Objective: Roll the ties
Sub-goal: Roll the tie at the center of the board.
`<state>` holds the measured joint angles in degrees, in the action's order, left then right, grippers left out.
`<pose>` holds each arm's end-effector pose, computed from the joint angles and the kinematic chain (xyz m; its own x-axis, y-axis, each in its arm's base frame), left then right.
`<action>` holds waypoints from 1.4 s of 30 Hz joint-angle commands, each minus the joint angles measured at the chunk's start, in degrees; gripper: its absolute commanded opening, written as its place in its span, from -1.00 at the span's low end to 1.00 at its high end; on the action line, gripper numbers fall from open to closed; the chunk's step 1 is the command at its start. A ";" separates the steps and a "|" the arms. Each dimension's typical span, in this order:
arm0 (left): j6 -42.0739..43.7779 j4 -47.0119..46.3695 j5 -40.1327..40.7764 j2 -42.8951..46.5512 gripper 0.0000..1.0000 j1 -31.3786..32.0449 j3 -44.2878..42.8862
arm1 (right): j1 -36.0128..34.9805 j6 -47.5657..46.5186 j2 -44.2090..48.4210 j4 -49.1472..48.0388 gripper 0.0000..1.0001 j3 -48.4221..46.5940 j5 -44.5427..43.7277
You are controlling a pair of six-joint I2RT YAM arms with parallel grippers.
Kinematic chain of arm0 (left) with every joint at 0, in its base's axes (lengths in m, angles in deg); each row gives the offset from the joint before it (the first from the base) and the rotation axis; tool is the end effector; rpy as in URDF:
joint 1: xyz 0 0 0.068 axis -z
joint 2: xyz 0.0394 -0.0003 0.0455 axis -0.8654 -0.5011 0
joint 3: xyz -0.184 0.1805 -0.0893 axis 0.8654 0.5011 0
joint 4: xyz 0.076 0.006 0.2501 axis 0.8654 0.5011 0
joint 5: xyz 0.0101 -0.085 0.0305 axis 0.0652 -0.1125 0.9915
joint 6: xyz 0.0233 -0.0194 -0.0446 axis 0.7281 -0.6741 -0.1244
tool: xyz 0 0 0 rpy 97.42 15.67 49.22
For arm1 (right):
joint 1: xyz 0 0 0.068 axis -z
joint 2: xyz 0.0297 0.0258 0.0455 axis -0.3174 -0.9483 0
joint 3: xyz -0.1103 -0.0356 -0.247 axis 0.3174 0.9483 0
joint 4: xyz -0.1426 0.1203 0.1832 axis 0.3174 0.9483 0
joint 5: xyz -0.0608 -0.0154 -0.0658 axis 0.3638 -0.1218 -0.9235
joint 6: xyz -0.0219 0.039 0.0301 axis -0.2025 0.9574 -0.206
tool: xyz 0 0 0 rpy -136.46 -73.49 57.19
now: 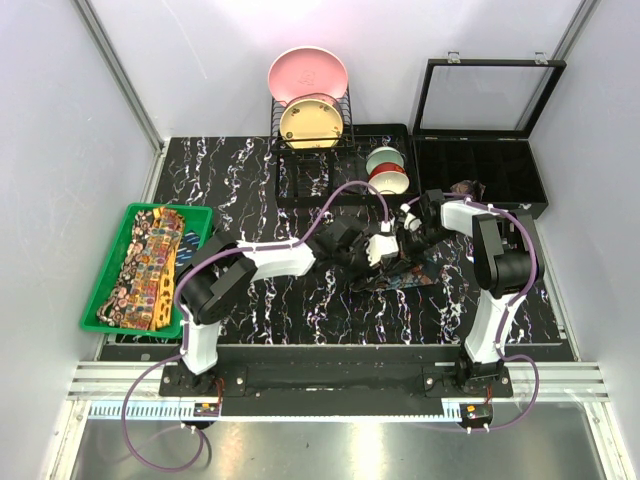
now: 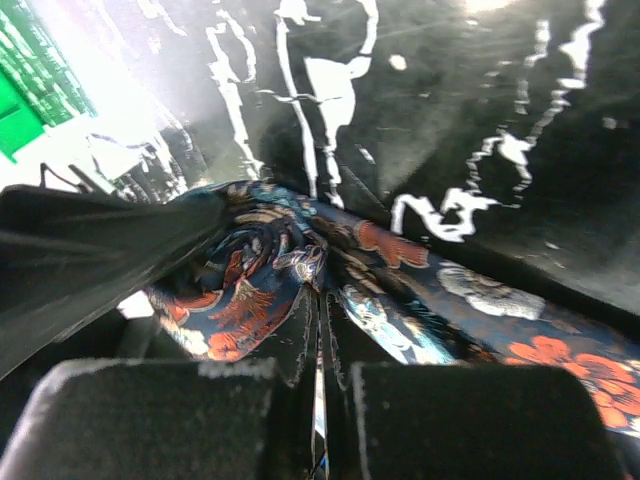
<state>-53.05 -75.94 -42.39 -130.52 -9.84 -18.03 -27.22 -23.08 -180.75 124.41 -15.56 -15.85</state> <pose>0.2504 -0.3229 0.1605 -0.1323 0.6156 -0.7769 0.9873 0.1513 -0.0482 0.3287 0.0744 0.1261 -0.9980 -0.0508 0.0387 -0.0122 0.7468 0.6649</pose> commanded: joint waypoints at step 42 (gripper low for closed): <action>1.17 2.10 -5.81 -3.26 0.43 0.98 -6.21 | 0.36 0.93 -0.89 -1.70 -1.00 0.87 -7.66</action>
<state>-50.25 -72.23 -45.73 -136.11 -9.40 -23.87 -27.00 -22.01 -180.84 124.70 -15.30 -20.24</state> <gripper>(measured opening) 0.682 0.010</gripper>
